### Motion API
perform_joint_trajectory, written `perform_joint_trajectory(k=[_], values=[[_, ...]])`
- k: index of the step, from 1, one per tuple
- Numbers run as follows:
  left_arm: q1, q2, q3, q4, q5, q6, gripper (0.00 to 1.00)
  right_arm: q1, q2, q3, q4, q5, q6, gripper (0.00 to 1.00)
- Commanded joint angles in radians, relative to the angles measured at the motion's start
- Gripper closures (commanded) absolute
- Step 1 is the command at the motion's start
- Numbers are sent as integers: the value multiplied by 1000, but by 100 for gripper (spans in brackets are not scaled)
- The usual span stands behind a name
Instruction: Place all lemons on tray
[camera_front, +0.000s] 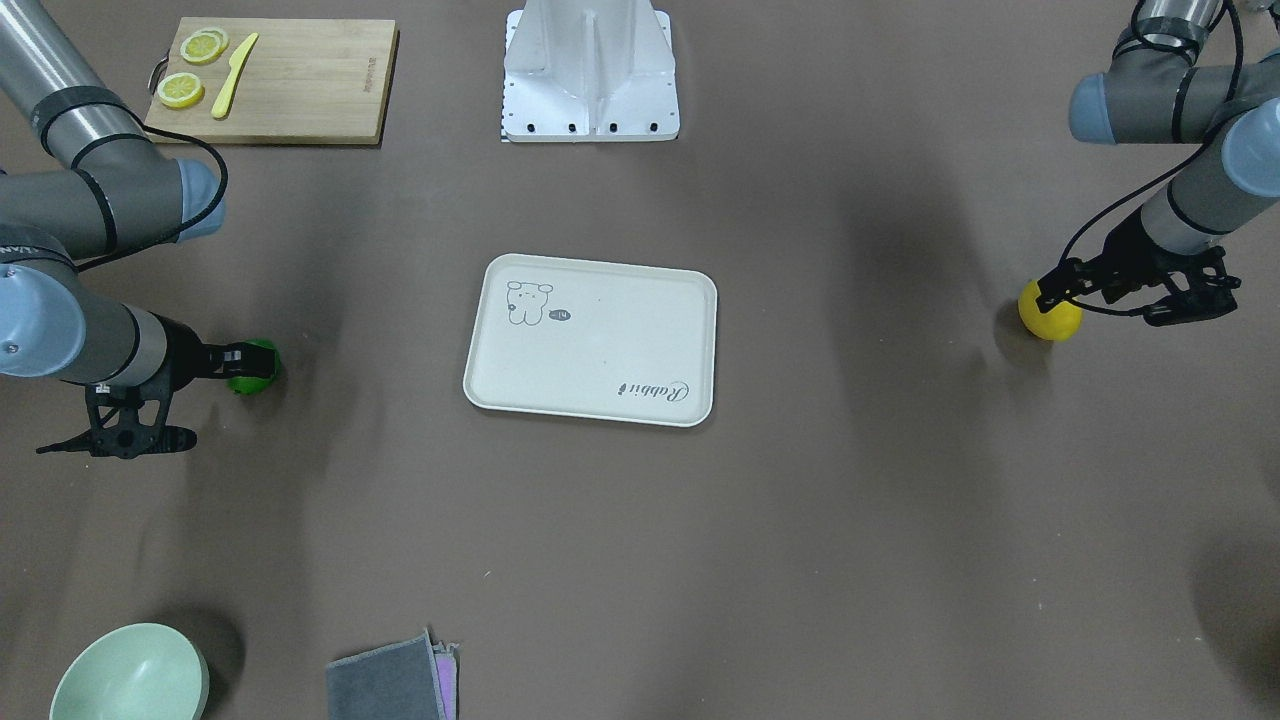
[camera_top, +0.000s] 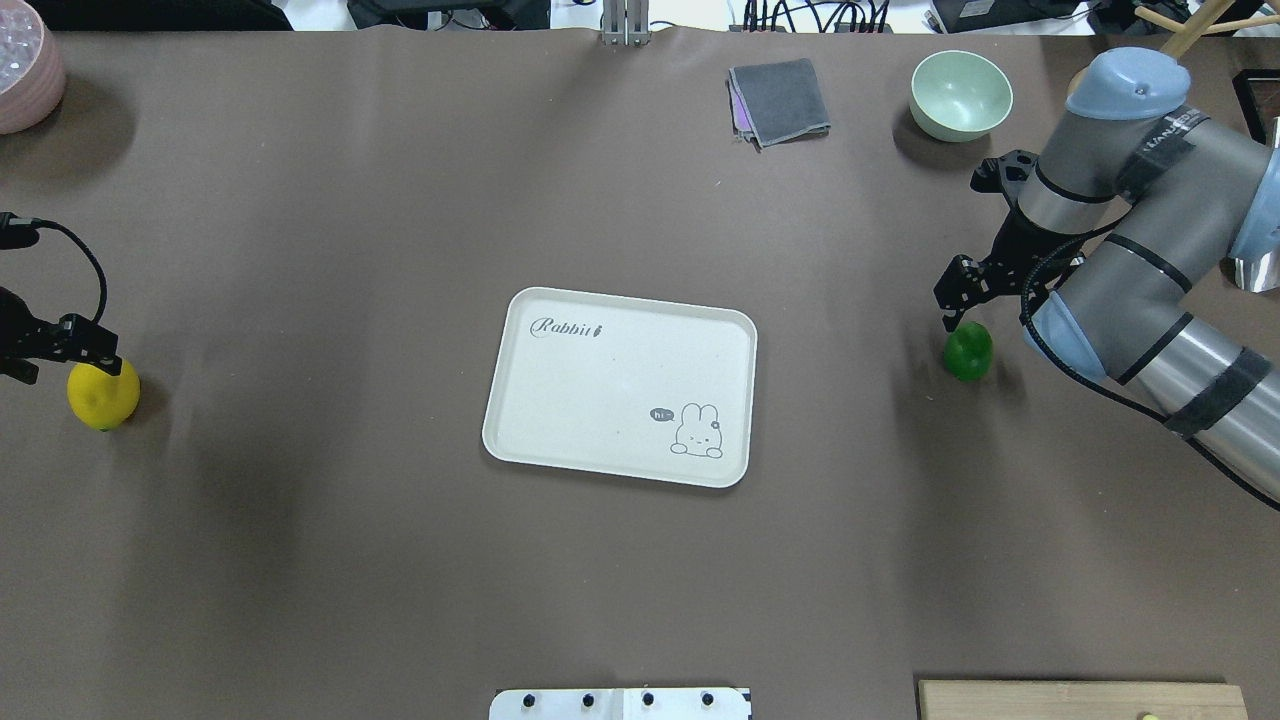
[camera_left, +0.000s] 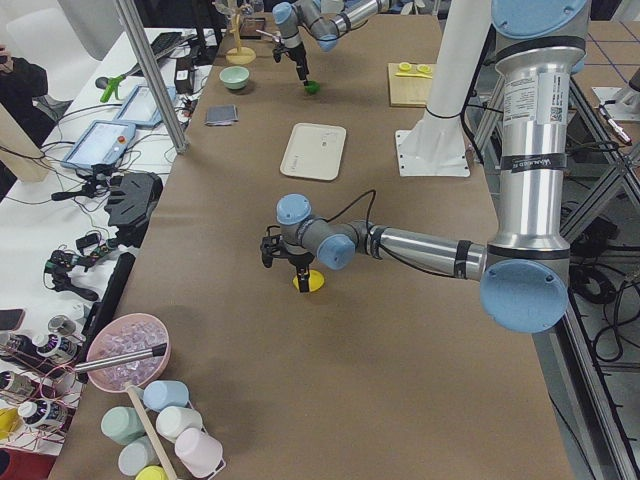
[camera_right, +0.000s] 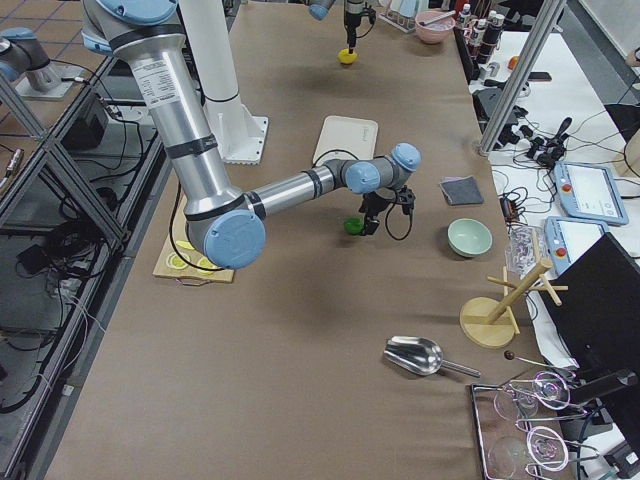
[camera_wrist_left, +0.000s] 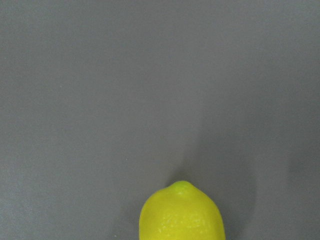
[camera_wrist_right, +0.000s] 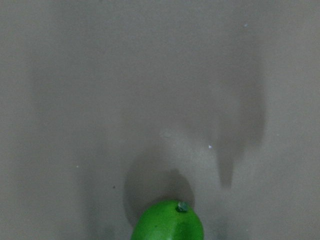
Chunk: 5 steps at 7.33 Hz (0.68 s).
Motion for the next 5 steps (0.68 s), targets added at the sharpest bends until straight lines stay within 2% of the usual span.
perform_joint_trajectory(k=[1, 3, 5], values=[[8, 5, 25, -27, 6, -15, 3, -12, -1, -15, 3, 10, 1, 0], [25, -1, 67, -110, 8, -99, 3, -30, -1, -50, 4, 11, -1, 3], [29, -5, 75, -136, 8, -141, 4, -46, 7, -52, 4, 17, 1, 6]])
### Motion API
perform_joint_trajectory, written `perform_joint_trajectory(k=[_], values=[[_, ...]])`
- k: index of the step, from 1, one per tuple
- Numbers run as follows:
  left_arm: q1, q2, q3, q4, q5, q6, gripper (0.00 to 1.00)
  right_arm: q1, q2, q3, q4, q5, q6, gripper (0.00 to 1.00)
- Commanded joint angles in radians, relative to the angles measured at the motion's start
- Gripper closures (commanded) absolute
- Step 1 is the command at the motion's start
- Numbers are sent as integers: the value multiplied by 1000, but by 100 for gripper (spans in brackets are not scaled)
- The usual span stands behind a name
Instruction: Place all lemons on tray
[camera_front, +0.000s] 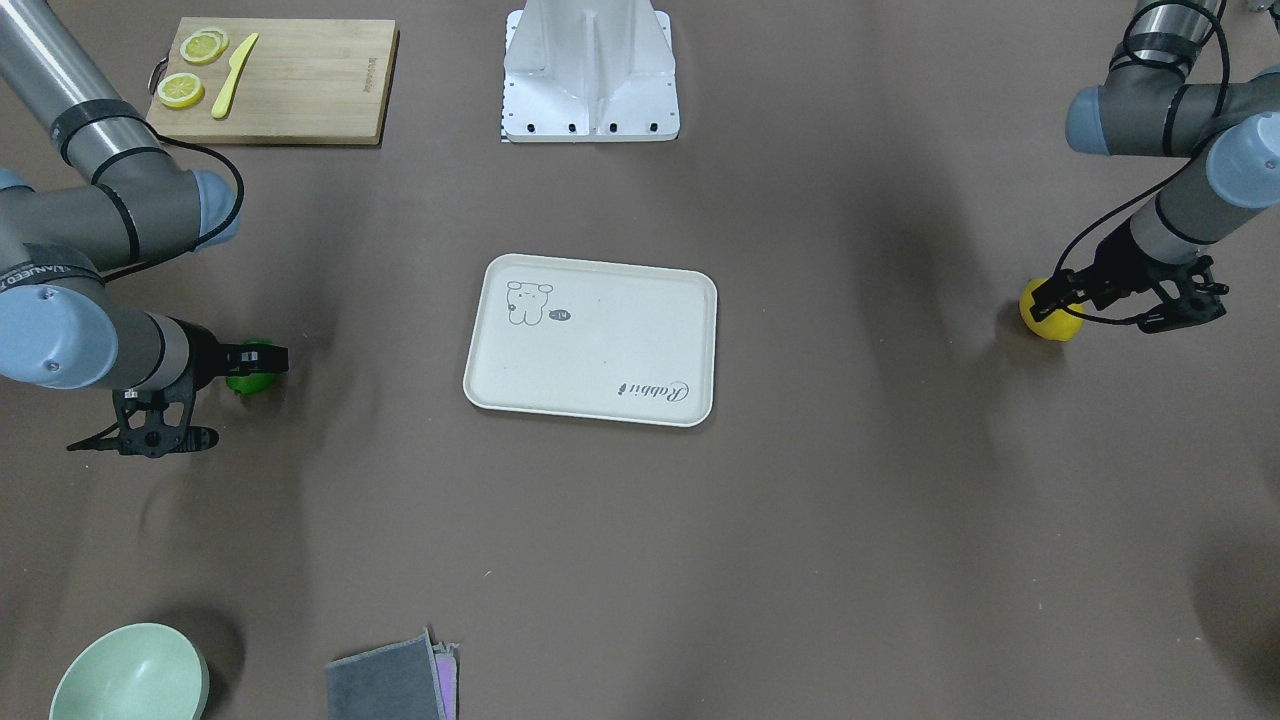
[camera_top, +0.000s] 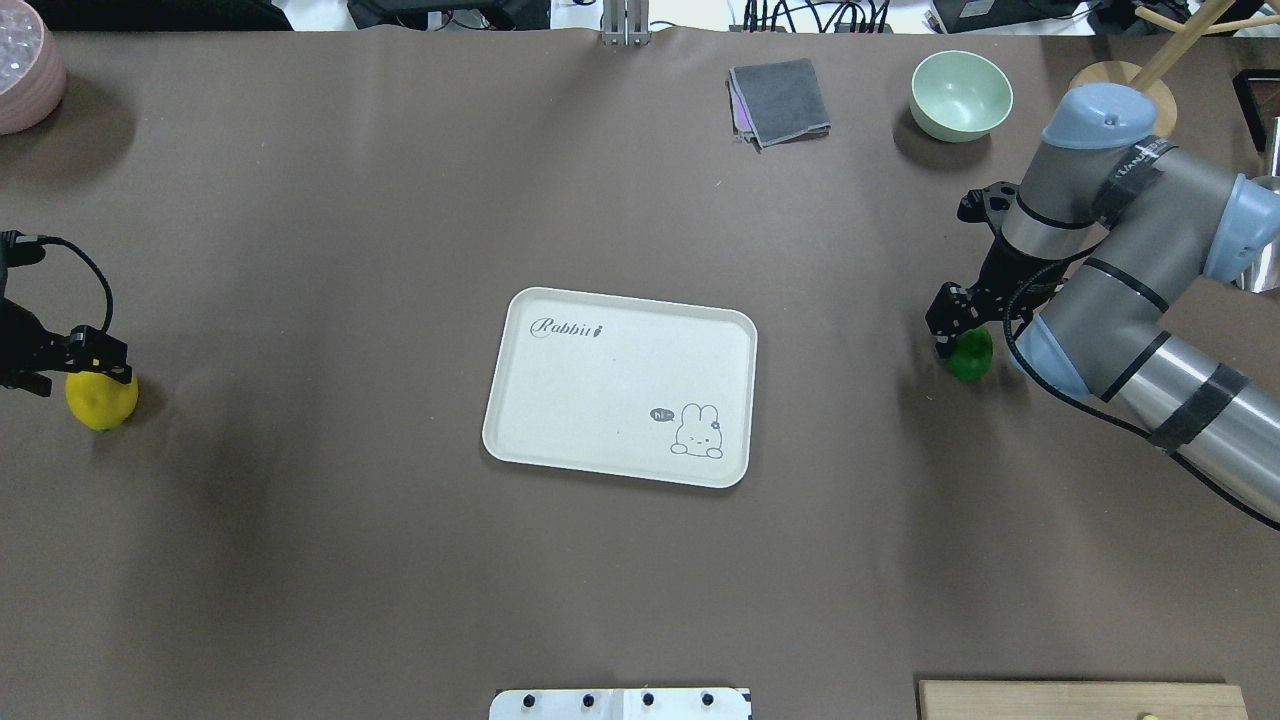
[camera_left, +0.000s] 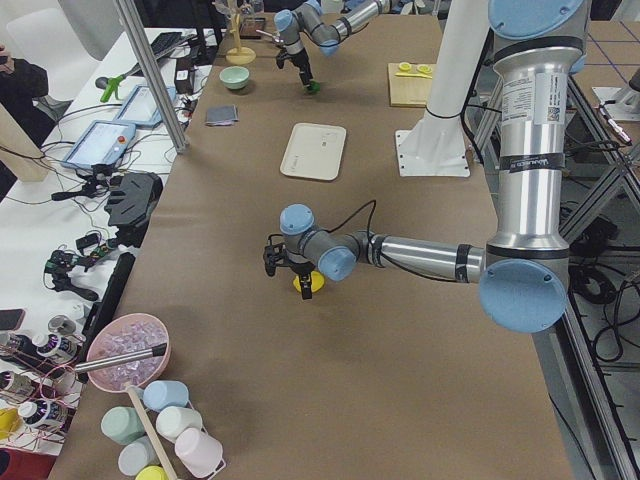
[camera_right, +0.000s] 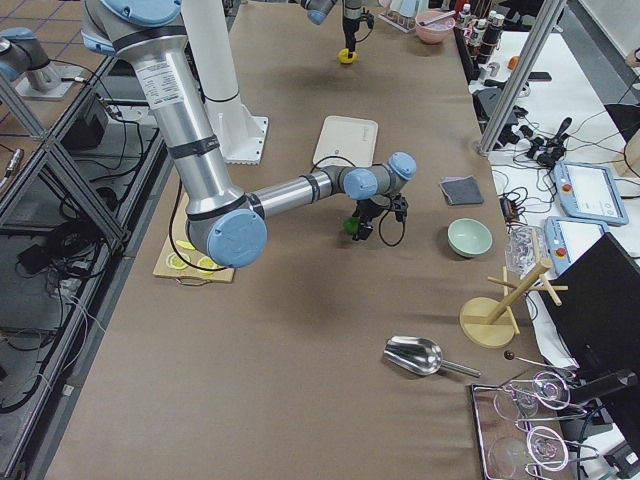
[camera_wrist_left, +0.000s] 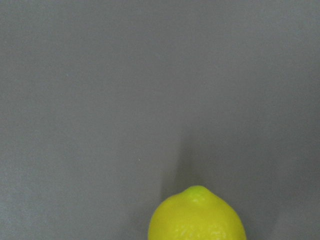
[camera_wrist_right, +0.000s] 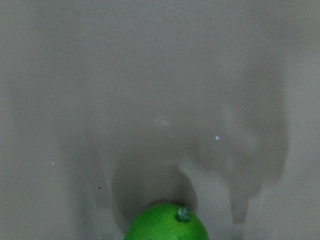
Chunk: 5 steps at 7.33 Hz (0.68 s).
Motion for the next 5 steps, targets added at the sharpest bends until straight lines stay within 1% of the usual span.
perform_joint_trajectory(k=[1, 2, 3, 4, 5], values=[[5, -3, 6, -20, 0, -25, 19, -9, 6, -2, 0, 17, 1, 12], [5, -3, 5, -20, -1, -21, 50, -9, 11, -2, 0, 22, 1, 36], [5, -3, 3, -28, -1, -23, 92, -11, 9, -2, 0, 22, 1, 60], [3, -1, 2, -34, -3, -21, 100, -11, 9, -2, 0, 22, -1, 72], [3, -3, -4, -33, -10, -21, 100, -11, 9, -1, 0, 22, -2, 81]])
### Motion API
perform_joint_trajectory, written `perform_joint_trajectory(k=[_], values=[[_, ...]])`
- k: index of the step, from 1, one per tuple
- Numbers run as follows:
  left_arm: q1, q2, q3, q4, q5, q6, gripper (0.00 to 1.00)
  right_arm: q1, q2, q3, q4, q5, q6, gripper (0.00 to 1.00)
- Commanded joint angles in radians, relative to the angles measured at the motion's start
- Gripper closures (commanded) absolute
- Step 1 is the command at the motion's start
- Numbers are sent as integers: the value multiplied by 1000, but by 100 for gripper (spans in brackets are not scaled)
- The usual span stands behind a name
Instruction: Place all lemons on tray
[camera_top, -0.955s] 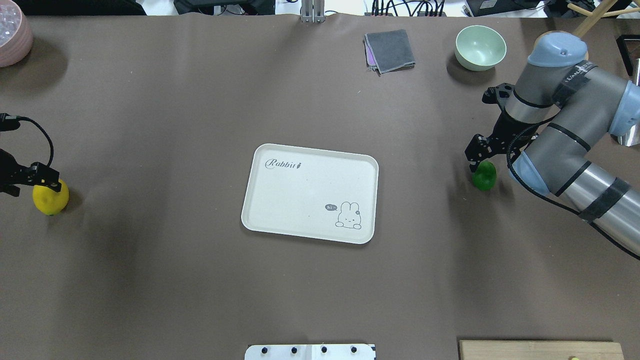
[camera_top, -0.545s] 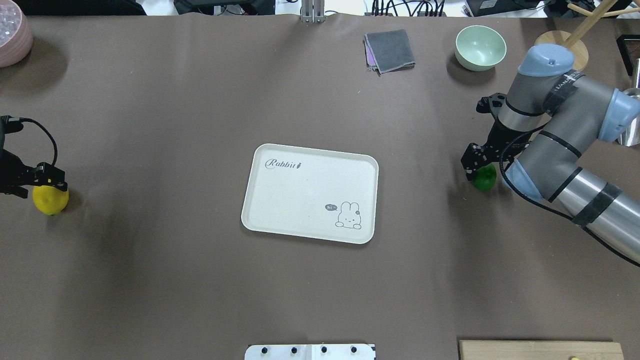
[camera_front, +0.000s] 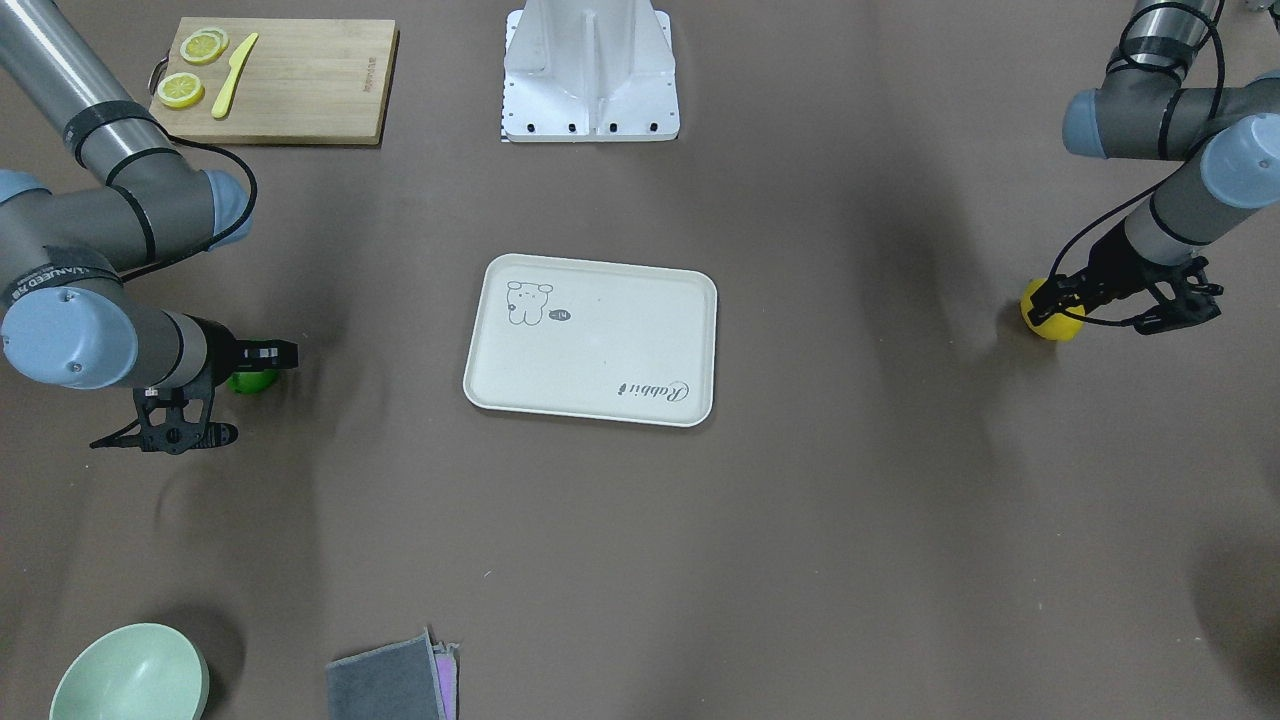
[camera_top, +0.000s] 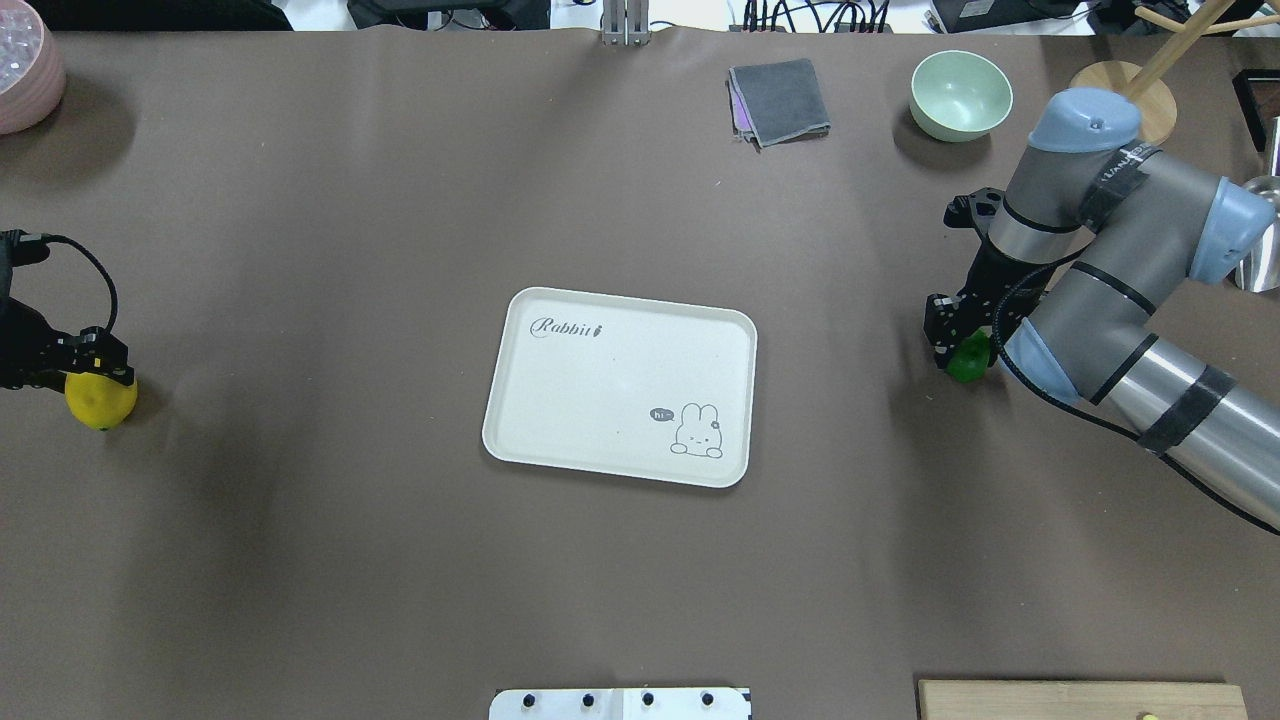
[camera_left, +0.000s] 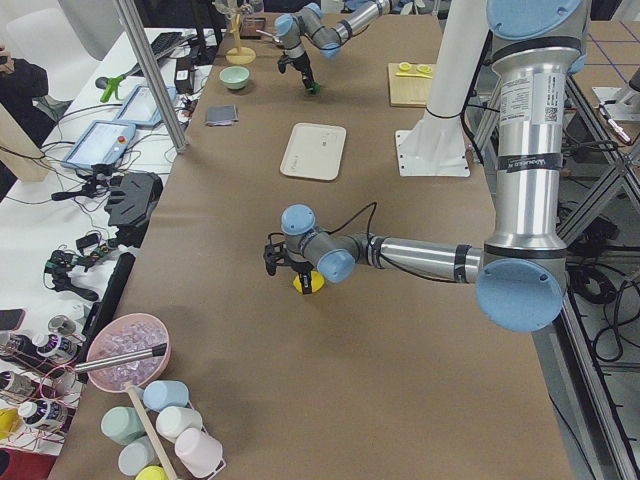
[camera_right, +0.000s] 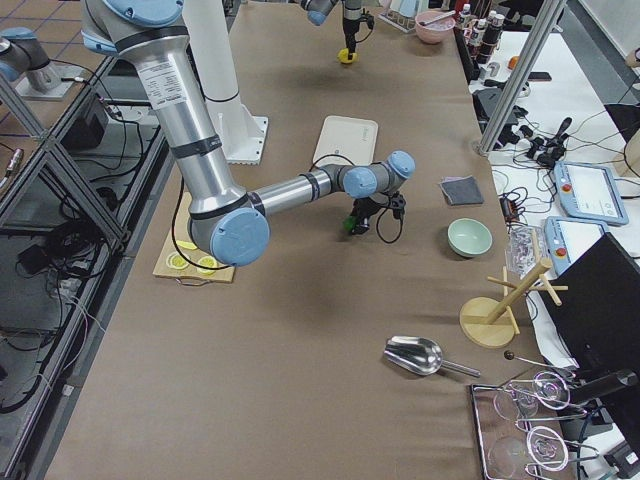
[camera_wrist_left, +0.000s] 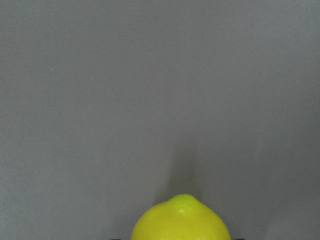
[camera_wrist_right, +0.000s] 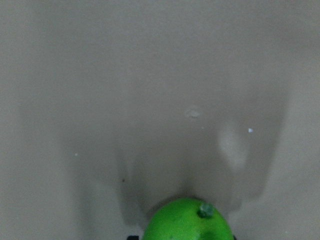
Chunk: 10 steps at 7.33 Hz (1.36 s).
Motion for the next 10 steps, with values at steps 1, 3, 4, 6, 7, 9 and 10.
perform_joint_trajectory(k=[1, 3, 4, 6, 7, 9, 10], values=[[-2, -4, -10, 4, -12, 5, 100, 1, 0, 1, 0, 0, -2, 83], [-12, -54, -21, 109, -107, 46, 100, 9, 12, 38, -2, 3, 3, 83], [-27, -113, -21, 203, -109, 100, 100, 19, 15, 82, -11, 4, 10, 82], [-65, -283, -15, 451, -125, 189, 100, 3, 84, 103, -6, 5, 151, 82], [-67, -371, -12, 563, -118, 197, 100, -14, 127, 103, -3, 13, 185, 82], [-67, -518, 45, 662, -118, 195, 100, -52, 193, 97, 0, 19, 184, 82], [-62, -575, 68, 699, -117, 185, 100, -81, 224, 93, 0, 17, 184, 82]])
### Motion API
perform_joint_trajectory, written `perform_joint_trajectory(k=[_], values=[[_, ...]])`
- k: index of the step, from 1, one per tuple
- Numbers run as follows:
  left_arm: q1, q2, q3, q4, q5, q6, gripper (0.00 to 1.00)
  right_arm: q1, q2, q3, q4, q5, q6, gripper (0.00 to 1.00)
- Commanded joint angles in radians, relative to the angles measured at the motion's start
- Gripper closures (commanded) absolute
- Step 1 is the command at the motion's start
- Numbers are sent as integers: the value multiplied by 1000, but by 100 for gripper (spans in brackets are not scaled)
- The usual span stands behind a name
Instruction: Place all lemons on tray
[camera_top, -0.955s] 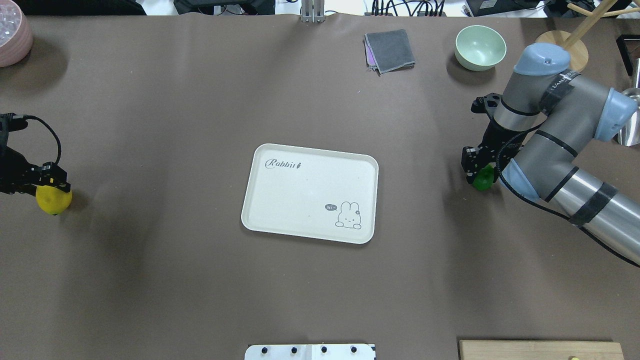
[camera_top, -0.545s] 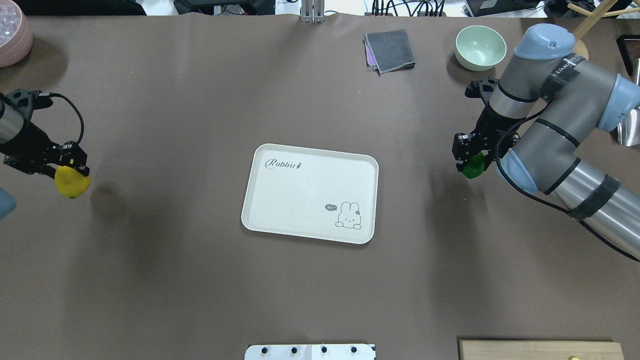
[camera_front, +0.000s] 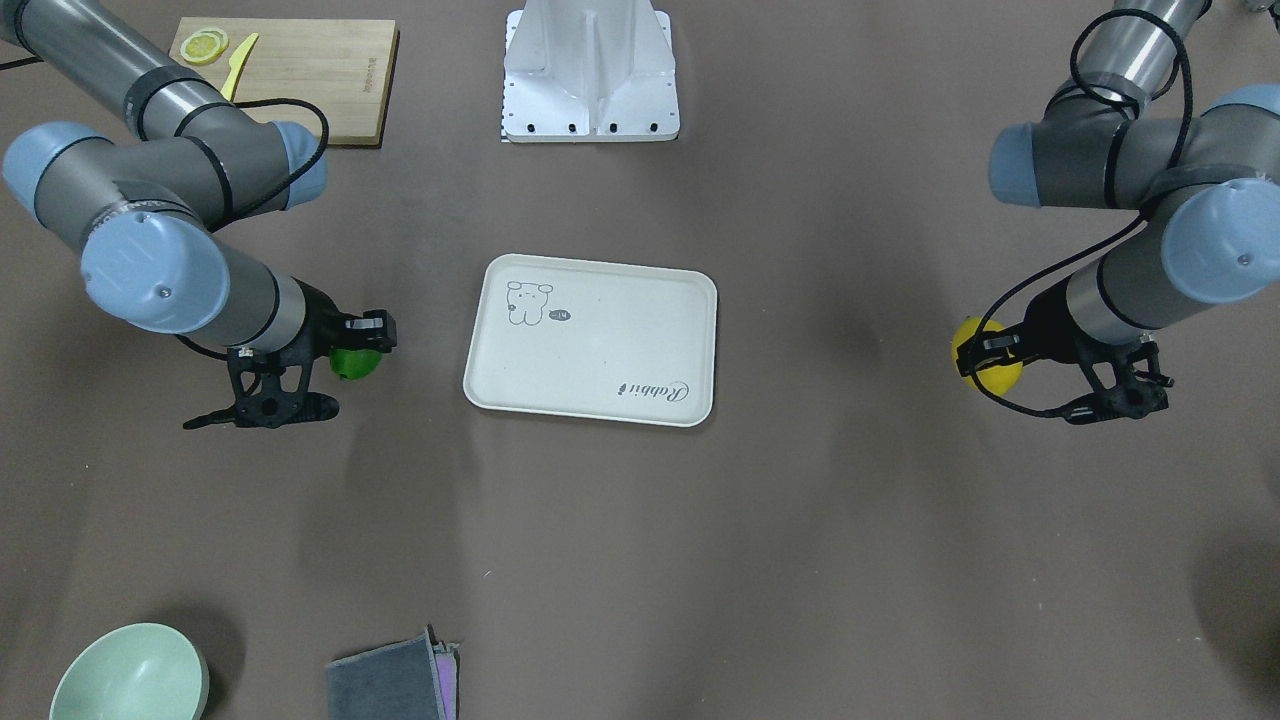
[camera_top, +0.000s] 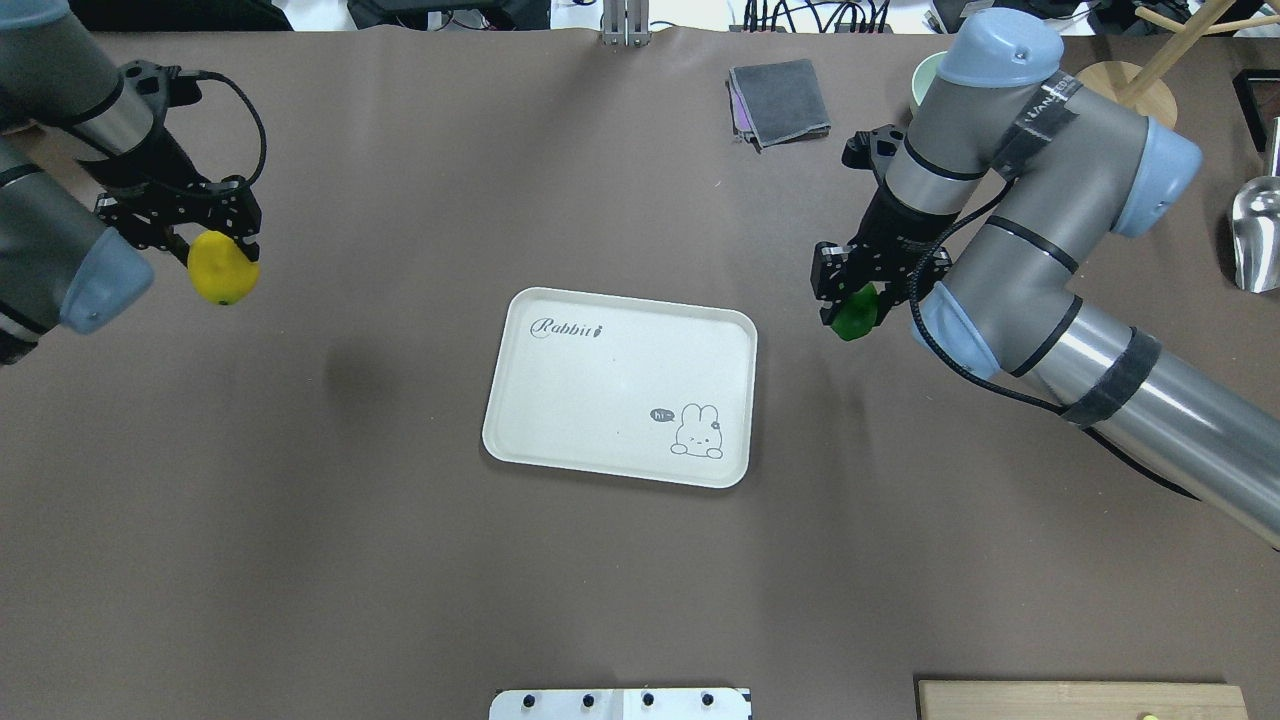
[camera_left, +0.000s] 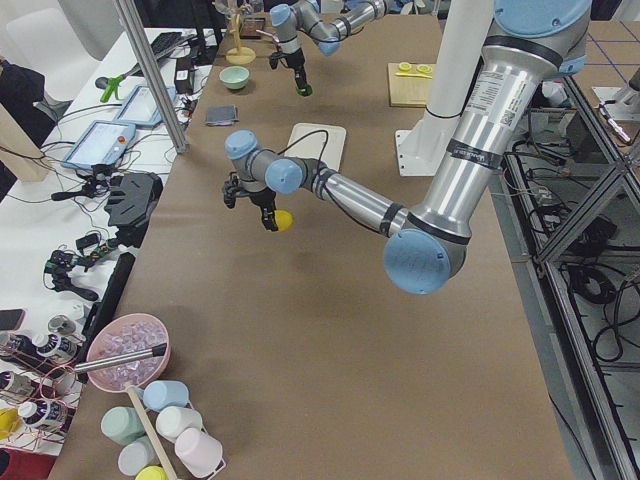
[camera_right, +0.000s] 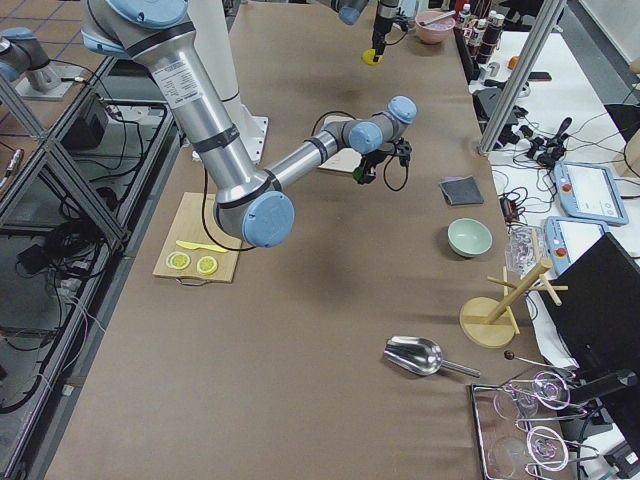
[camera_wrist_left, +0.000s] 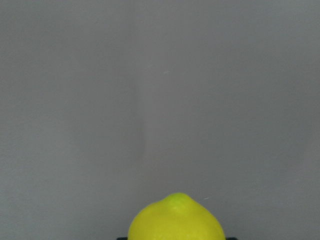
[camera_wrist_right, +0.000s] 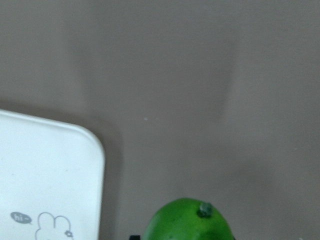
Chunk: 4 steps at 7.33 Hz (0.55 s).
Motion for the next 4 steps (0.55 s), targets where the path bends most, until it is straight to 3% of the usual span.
perform_joint_trajectory(k=[1, 4], values=[[6, -134, 53, 84, 1, -14, 100, -65, 65, -10, 1, -8, 3, 82], [88, -248, 88, 90, 46, -153, 100, -119, 142, -76, 13, -23, -2, 82]])
